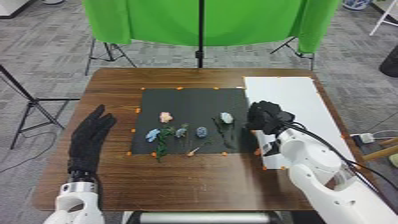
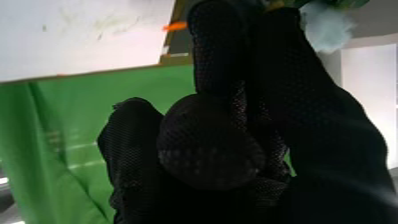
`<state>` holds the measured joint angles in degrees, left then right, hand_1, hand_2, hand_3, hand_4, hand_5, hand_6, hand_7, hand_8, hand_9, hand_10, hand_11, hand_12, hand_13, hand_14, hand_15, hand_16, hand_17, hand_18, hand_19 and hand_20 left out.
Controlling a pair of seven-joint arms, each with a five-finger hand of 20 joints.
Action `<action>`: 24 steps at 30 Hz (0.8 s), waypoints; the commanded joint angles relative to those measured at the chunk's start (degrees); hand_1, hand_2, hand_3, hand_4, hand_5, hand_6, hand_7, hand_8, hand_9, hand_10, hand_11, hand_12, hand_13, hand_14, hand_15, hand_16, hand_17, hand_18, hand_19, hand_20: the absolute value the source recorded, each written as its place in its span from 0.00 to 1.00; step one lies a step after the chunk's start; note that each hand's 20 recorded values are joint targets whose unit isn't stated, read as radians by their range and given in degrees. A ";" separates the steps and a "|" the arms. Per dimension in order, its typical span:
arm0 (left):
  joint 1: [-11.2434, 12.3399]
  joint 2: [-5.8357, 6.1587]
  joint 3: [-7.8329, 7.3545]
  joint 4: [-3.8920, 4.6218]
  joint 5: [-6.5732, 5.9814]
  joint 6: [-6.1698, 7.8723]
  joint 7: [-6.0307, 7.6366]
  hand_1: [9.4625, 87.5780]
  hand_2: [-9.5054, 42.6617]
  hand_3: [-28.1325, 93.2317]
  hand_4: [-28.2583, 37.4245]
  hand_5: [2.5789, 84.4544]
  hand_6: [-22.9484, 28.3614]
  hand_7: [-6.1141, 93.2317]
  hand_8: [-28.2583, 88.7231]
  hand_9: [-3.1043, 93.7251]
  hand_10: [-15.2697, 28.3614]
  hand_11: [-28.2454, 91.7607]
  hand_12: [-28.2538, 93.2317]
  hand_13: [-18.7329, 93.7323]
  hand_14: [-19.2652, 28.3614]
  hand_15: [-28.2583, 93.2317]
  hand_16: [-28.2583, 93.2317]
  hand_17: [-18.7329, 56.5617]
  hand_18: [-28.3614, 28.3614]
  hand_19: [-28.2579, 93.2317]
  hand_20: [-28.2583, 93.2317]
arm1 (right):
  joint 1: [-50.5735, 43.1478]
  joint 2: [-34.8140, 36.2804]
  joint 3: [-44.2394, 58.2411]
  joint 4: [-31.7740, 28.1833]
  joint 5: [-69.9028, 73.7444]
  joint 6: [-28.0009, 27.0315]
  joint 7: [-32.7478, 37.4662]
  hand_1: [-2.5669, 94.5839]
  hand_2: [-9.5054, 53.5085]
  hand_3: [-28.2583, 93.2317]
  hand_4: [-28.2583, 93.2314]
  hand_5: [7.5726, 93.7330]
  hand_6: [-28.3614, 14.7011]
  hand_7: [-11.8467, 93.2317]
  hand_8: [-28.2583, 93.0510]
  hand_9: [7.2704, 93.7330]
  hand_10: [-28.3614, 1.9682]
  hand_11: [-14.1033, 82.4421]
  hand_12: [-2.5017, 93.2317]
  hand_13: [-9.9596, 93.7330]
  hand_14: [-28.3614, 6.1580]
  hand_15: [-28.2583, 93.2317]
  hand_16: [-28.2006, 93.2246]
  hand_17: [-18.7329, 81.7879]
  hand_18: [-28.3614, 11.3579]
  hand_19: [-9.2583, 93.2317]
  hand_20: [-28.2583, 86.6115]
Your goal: Arrange flowers
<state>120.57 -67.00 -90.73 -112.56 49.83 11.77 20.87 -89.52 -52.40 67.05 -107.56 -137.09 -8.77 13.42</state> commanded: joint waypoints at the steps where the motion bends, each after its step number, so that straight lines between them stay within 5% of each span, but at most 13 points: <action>1: 0.45 -0.10 0.05 0.12 0.29 -0.86 -0.41 0.17 0.10 0.80 0.12 0.47 0.50 0.16 0.20 0.45 0.62 0.35 0.35 0.49 0.71 0.32 0.27 0.35 0.71 0.25 0.41 | -2.28 -1.34 -0.71 -0.14 -0.31 -1.02 -0.70 0.63 0.02 0.64 0.13 0.85 0.71 0.28 0.29 0.97 0.60 0.36 0.23 1.00 0.81 0.74 0.48 0.86 0.45 1.00 0.76; 8: 0.41 0.14 -0.04 0.24 0.34 -1.40 -0.52 0.17 0.09 0.80 0.12 0.47 0.50 0.16 0.20 0.45 0.62 0.35 0.35 0.49 0.71 0.32 0.27 0.35 0.71 0.25 0.41 | -2.92 -1.98 1.13 -1.61 1.65 -7.12 -0.49 0.54 0.00 0.66 0.13 0.80 0.66 0.28 0.28 0.93 0.56 0.36 0.23 1.00 0.81 0.72 0.50 0.85 0.45 1.00 0.76; 13: 0.57 0.02 -0.08 0.18 0.45 -1.31 -0.45 0.17 0.09 0.80 0.11 0.47 0.50 0.16 0.20 0.45 0.62 0.35 0.35 0.49 0.71 0.32 0.27 0.35 0.71 0.25 0.41 | -3.00 -2.35 2.53 -2.68 2.27 -9.03 -0.62 0.43 0.00 0.72 0.12 0.75 0.64 0.27 0.16 0.90 0.52 0.36 0.23 0.99 0.80 0.71 0.51 0.84 0.45 1.00 0.76; 24: 0.82 -0.21 -0.11 0.16 0.61 -1.46 -0.60 0.17 0.08 0.80 0.12 0.47 0.50 0.16 0.20 0.45 0.62 0.35 0.35 0.48 0.71 0.32 0.27 0.35 0.71 0.25 0.41 | -3.20 -3.77 6.27 -4.60 5.01 -8.62 -0.17 0.37 0.00 0.69 0.12 0.73 0.66 0.26 0.16 0.89 0.50 0.38 0.25 0.99 0.79 0.71 0.51 0.83 0.43 1.00 0.76</action>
<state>120.60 -66.90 -90.79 -112.54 50.02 10.93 20.87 -91.67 -55.40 71.35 -110.54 -133.30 -18.16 12.86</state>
